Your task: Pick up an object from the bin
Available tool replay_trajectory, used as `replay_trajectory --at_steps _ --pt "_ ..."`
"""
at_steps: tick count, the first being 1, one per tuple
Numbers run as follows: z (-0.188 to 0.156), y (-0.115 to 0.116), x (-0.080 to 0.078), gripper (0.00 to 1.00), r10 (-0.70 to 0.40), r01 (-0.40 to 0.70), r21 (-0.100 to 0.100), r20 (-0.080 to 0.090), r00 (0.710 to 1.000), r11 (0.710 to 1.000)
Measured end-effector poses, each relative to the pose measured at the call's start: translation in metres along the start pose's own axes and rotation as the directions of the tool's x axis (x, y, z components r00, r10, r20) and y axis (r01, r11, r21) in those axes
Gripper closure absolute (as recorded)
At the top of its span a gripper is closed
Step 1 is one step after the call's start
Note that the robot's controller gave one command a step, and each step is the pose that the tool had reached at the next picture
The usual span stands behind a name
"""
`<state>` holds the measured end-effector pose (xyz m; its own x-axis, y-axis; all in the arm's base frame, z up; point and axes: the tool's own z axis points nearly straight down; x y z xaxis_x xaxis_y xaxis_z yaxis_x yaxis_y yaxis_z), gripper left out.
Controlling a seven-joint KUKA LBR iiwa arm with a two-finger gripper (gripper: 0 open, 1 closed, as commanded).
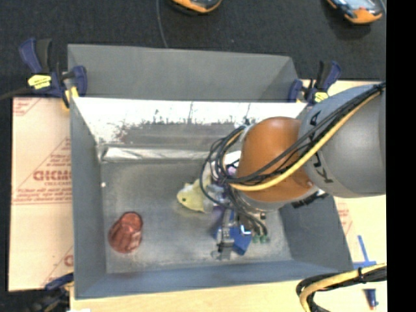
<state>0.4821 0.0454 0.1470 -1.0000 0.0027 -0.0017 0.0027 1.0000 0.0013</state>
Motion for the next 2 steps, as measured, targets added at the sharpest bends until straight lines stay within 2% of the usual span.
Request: replay_trajectory --at_steps 1,2 --pt "-0.0046 -0.0267 0.0006 0.00 -0.005 0.005 0.001 0.001 1.000 1.000" --pt "-0.0140 -0.0273 0.0017 0.00 -0.037 0.037 0.000 0.005 0.999 0.999"
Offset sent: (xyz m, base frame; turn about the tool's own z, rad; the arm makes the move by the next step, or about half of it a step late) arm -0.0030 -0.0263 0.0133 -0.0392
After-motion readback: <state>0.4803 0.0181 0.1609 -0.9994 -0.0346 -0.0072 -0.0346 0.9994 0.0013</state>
